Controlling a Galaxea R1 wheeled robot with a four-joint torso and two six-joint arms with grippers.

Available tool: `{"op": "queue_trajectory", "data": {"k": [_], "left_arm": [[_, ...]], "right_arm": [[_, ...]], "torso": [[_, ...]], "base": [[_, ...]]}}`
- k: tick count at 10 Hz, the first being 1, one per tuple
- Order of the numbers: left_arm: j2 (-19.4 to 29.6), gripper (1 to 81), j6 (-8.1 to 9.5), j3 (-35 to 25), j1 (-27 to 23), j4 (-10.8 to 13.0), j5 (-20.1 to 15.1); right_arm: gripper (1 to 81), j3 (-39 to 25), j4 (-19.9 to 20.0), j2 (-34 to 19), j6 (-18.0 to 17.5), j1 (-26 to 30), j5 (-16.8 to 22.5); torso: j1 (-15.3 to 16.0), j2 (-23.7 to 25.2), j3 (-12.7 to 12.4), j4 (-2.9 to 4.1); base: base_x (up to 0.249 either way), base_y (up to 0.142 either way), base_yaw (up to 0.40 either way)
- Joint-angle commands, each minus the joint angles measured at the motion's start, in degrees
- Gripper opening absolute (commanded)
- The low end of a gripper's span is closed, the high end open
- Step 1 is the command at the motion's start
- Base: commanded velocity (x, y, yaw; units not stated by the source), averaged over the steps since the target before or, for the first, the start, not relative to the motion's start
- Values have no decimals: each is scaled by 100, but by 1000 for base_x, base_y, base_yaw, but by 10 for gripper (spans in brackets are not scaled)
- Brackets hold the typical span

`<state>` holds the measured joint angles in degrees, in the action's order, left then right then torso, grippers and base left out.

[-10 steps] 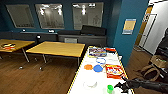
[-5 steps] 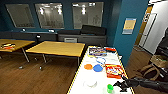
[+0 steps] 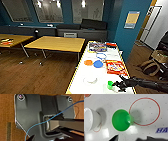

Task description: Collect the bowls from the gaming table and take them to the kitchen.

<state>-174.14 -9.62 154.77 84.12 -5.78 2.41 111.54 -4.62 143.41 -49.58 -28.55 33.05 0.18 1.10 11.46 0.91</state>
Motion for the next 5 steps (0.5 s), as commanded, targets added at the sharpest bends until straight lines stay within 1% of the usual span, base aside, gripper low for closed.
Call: {"op": "queue_trajectory", "data": {"k": [1,3,5], "left_arm": [[11,811,-14,-8,-180,-37,-364],[11,811,-14,-8,-189,-37,-364],[-6,811,-23,-8,-180,-37,-364]], "right_arm": [[811,103,40,-178,1,1091,272],[811,156,58,-292,1,1250,325],[811,156,58,-407,1,1276,325]], "torso": [[0,0,0,0],[2,0,-9,0],[2,0,-6,0]], "base": [[0,0,0],[0,0,0],[0,0,0]]}}
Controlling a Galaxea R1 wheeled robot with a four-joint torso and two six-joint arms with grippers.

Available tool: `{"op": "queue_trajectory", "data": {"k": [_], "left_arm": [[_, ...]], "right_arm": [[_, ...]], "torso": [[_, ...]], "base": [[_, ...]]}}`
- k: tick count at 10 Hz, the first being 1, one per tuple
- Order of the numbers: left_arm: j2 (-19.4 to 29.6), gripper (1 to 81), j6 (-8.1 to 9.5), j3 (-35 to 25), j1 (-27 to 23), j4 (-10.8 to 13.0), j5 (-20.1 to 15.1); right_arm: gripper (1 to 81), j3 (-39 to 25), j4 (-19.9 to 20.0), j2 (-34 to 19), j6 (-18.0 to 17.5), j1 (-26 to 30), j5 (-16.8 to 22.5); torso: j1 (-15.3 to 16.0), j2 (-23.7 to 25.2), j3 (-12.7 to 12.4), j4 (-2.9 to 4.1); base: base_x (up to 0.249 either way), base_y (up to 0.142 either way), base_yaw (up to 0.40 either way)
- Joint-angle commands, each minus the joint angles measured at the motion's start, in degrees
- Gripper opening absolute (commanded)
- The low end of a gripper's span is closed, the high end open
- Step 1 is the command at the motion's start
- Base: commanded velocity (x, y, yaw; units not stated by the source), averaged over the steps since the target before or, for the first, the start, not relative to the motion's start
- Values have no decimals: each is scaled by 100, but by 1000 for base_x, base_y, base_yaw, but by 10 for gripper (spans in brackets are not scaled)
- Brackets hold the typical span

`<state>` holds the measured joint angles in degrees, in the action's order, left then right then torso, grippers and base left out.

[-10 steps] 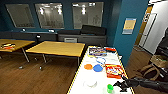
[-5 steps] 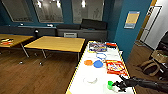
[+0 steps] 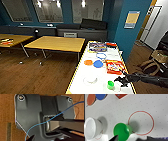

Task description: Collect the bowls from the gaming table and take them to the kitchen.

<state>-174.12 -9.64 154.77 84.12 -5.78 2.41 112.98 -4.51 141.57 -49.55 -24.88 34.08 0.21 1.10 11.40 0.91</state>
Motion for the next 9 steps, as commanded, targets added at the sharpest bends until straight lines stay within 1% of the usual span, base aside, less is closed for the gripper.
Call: {"op": "queue_trajectory", "data": {"k": [1,2,4,5,9], "left_arm": [[-18,811,-20,-8,-189,-37,-364],[-18,811,-20,-8,-197,-37,-364],[-1,811,-20,-8,-189,-37,-364],[-9,811,-20,-8,-189,-37,-364],[-9,811,-20,-8,-198,-37,-364]], "right_arm": [[811,30,38,-232,7,910,221],[811,47,29,-223,7,927,221],[811,56,29,-170,-1,1015,221],[811,56,21,-127,-1,1033,221],[811,126,20,-38,7,1050,221]], "torso": [[0,0,0,0],[0,0,0,0],[0,0,320,0],[-2,0,408,0],[2,-2,964,0]], "base": [[0,0,0],[0,0,0],[0,0,0],[0,0,0],[0,0,0]]}}
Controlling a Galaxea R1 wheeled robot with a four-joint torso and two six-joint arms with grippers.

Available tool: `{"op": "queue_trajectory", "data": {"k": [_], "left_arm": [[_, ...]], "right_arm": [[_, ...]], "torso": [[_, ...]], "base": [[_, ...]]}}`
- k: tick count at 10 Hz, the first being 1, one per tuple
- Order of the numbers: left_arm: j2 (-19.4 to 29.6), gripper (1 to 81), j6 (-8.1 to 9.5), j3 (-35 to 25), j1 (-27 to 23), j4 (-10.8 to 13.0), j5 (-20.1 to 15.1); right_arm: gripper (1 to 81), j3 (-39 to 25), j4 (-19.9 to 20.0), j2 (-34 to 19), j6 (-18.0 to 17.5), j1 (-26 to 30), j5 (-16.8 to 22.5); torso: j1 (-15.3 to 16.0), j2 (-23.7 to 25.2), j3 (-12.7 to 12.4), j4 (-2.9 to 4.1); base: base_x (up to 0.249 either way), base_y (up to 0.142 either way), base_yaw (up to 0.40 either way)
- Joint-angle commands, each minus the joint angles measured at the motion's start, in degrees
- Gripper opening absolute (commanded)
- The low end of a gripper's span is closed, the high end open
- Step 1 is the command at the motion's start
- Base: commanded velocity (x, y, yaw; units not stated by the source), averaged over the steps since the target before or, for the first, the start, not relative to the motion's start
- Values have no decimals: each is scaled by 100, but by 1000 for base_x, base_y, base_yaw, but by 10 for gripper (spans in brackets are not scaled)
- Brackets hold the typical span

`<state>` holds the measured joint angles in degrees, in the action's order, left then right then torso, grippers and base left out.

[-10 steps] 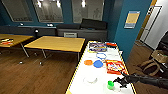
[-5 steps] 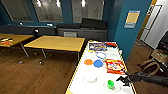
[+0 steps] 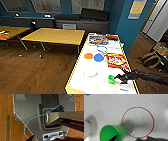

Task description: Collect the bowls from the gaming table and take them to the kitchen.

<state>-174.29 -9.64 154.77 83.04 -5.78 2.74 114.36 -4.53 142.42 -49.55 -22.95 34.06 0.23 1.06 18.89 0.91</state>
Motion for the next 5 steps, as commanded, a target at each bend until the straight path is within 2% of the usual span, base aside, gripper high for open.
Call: {"op": "queue_trajectory", "data": {"k": [1,2,4,5], "left_arm": [[8,811,-20,-8,-90,-37,-397],[8,811,-20,-8,-90,-37,-397],[25,811,-20,-8,-90,-29,-397],[34,811,-11,-8,-90,-29,-397]], "right_arm": [[811,-3,23,-107,-1,866,224],[811,6,23,-80,-2,875,223],[811,67,23,8,-2,866,215],[10,50,5,26,16,814,189]], "torso": [[0,0,360,0],[2,-2,129,0],[4,-5,273,0],[4,-5,297,0]], "base": [[0,0,0],[0,0,0],[0,0,0],[0,0,0]]}}
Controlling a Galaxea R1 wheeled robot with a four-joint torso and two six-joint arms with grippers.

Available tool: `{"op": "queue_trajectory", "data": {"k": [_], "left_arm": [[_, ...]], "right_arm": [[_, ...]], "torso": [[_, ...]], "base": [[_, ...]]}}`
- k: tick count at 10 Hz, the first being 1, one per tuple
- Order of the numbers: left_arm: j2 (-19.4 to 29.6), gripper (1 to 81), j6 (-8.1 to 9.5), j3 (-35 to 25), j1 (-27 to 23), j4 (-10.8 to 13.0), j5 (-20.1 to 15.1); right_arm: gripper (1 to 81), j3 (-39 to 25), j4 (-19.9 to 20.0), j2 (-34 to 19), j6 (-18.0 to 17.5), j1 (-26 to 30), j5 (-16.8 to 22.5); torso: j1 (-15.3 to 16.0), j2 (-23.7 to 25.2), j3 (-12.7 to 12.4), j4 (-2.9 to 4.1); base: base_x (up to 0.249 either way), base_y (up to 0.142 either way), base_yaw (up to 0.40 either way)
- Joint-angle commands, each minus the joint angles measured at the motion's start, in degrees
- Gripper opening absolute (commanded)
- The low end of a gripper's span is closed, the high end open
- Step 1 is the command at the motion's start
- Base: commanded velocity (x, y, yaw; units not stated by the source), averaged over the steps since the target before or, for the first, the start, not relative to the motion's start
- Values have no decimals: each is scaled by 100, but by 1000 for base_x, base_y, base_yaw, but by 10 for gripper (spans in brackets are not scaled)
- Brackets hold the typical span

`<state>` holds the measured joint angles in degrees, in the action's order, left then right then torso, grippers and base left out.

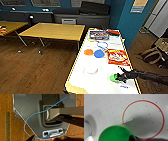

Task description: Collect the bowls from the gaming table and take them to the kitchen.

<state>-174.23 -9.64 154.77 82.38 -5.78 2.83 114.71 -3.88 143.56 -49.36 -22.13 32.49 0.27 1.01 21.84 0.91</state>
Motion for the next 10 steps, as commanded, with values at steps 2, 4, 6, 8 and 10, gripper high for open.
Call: {"op": "queue_trajectory", "data": {"k": [2,4,6,8,10], "left_arm": [[37,811,-11,-8,-25,-37,-415],[19,811,-20,-8,-25,-37,-415],[-16,811,-37,-43,-33,-29,-397],[-77,811,-46,-43,-60,-11,-388],[-77,811,-46,-43,-112,-11,-388]], "right_arm": [[10,-20,-17,-79,93,730,311],[10,-635,115,-465,76,1002,425],[10,-1598,177,-1200,40,1275,1161],[10,-2639,98,-2118,23,1337,1286],[10,-3729,62,-3172,14,1399,1436]], "torso": [[0,0,2,0],[0,-2,2,0],[0,-2,2,0],[2,-2,5,0],[2,-2,5,0]], "base": [[0,0,0],[0,0,0],[0,0,0],[0,0,0],[0,0,0]]}}
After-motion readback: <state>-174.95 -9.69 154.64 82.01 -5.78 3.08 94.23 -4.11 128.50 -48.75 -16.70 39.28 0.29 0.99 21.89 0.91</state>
